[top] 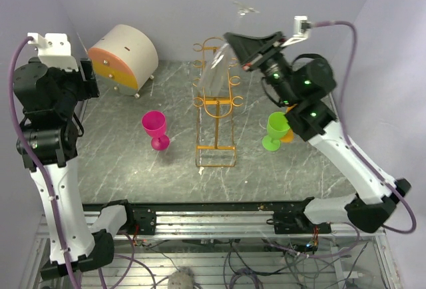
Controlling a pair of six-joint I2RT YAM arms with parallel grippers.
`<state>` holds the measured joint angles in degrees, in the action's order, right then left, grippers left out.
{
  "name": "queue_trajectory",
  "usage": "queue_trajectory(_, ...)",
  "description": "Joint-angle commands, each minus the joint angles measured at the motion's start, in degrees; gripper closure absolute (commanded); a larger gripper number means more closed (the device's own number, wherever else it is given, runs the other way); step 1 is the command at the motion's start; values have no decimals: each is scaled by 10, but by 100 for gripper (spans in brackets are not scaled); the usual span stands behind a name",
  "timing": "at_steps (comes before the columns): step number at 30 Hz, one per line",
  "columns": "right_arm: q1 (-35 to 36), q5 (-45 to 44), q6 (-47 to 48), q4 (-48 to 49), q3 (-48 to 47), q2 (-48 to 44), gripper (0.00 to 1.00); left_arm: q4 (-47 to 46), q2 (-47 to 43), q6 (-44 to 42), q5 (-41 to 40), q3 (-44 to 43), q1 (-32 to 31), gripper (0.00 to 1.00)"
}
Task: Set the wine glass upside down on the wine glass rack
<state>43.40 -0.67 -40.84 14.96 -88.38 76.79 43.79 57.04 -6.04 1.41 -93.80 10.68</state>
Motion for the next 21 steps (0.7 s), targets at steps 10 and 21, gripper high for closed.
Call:
queue_trajectory(10, -84, -101, 262, -199, 8, -132, 100, 53, 74, -3, 90, -4, 8, 22)
queue_trajectory(21, -244, -57, 249, -167, 151, -162, 100, 59, 101, -4, 100, 24, 8, 23)
